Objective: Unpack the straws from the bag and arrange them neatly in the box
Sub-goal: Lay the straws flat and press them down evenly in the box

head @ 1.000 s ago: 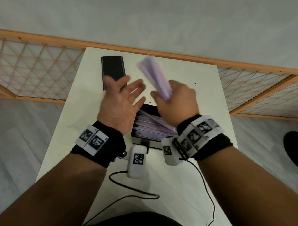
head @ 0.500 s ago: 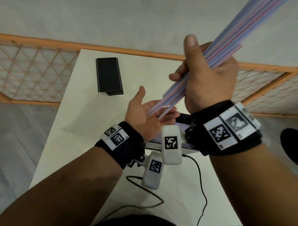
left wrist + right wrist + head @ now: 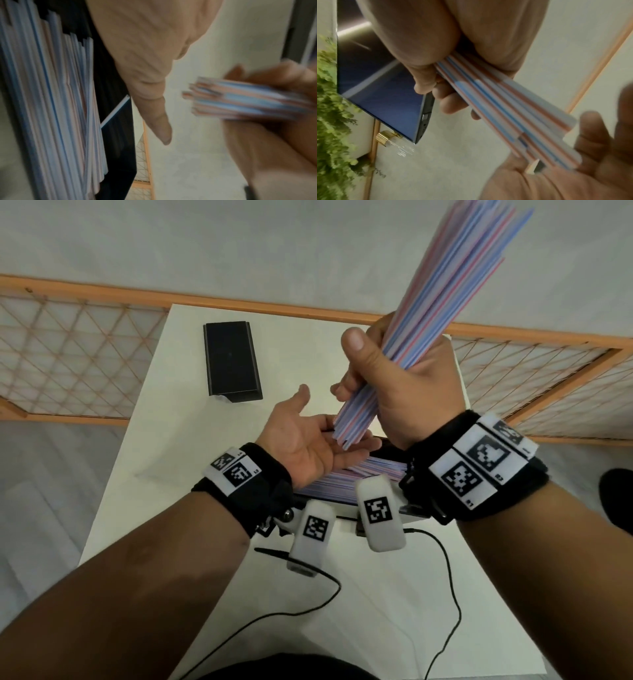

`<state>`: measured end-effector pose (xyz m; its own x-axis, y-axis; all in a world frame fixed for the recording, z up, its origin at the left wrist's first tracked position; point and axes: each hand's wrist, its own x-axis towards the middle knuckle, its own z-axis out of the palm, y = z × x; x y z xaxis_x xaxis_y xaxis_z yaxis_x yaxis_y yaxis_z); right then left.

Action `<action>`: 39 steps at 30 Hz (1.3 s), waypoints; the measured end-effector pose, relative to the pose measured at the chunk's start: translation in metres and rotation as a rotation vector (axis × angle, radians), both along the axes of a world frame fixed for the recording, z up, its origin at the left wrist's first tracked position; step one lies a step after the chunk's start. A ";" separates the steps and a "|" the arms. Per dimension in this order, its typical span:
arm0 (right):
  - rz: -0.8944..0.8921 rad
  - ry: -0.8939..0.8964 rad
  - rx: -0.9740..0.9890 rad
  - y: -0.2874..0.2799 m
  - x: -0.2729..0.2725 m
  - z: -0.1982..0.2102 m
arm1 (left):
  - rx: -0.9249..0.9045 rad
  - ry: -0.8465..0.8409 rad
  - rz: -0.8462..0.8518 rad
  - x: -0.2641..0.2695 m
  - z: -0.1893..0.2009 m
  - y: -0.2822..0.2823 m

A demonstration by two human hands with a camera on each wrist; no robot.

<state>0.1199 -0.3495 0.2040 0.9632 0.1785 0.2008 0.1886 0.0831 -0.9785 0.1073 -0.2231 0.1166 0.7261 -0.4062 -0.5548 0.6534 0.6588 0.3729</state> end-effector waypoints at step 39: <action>0.332 0.010 -1.419 -0.030 -0.009 -0.076 | 1.522 -0.806 -0.132 -0.007 0.007 0.022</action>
<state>0.1109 -0.3792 0.1284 0.8395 0.4265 -0.3367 0.3460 -0.8973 -0.2741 0.1004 -0.2014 0.1237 0.9997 0.0211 -0.0094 0.0203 -0.6057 0.7955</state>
